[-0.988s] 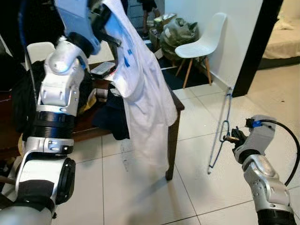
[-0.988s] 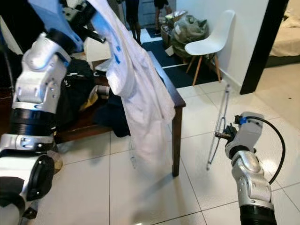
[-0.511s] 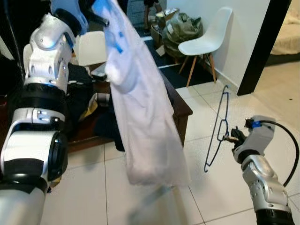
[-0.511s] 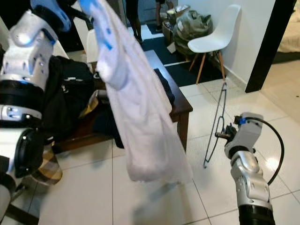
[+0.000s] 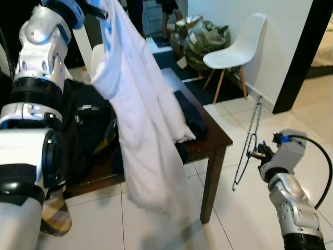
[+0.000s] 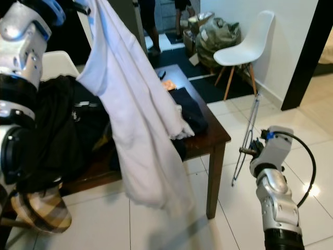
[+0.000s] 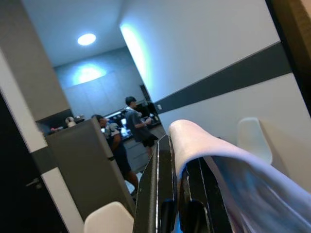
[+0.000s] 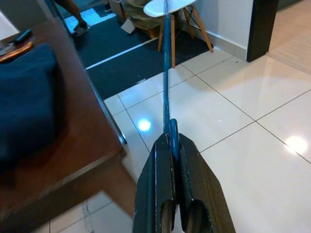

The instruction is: Hang hanger

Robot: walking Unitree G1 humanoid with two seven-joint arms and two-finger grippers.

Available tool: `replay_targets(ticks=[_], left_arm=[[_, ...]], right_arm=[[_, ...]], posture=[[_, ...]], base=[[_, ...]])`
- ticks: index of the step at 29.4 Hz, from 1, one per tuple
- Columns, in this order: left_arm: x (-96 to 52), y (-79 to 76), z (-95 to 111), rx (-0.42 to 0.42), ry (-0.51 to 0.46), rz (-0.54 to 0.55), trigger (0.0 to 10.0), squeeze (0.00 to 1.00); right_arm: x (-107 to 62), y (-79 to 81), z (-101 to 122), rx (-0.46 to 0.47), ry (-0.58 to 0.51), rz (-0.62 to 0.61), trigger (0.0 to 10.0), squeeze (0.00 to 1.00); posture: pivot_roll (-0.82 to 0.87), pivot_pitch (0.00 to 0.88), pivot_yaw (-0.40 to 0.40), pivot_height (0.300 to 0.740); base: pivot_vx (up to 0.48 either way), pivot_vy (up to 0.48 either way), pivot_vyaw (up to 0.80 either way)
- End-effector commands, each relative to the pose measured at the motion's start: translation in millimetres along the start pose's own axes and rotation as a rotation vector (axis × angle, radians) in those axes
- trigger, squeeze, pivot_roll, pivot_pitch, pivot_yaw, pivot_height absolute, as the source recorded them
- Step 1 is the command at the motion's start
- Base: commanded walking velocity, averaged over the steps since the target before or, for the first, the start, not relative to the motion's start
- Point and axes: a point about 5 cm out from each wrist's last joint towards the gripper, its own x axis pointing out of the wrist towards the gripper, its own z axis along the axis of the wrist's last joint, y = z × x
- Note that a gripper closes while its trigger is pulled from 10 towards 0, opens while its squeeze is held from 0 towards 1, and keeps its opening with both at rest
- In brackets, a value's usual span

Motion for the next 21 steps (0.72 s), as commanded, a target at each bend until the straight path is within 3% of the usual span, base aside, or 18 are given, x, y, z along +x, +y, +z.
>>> replay_targets(ticks=[1,12,21], left_arm=[[3.2,8.6,13.9,0.023,-0.053,0.017,10.0,0.00],[4.8,2.6,9.2,0.002,-0.051,-0.002,10.0,0.00],[0.1,-12.8,-16.8,-0.037,0.043,-0.028,10.0,0.00]], right_arm=[[0.6,3.7,1.8,0.006,-0.012,0.007,10.0,0.00],[0.6,3.5,2.8,0.010,-0.016,0.001,10.0,0.00],[0.5,2.9,3.1,0.010,-0.015,-0.002,10.0,0.00]], posture=[[-0.08,0.000,0.109,0.736],[-0.09,0.002,0.111,0.736],[-0.09,0.006,0.112,0.736]], base=[[0.480,0.000,0.00],[0.480,0.000,0.00],[0.480,0.000,0.00]])
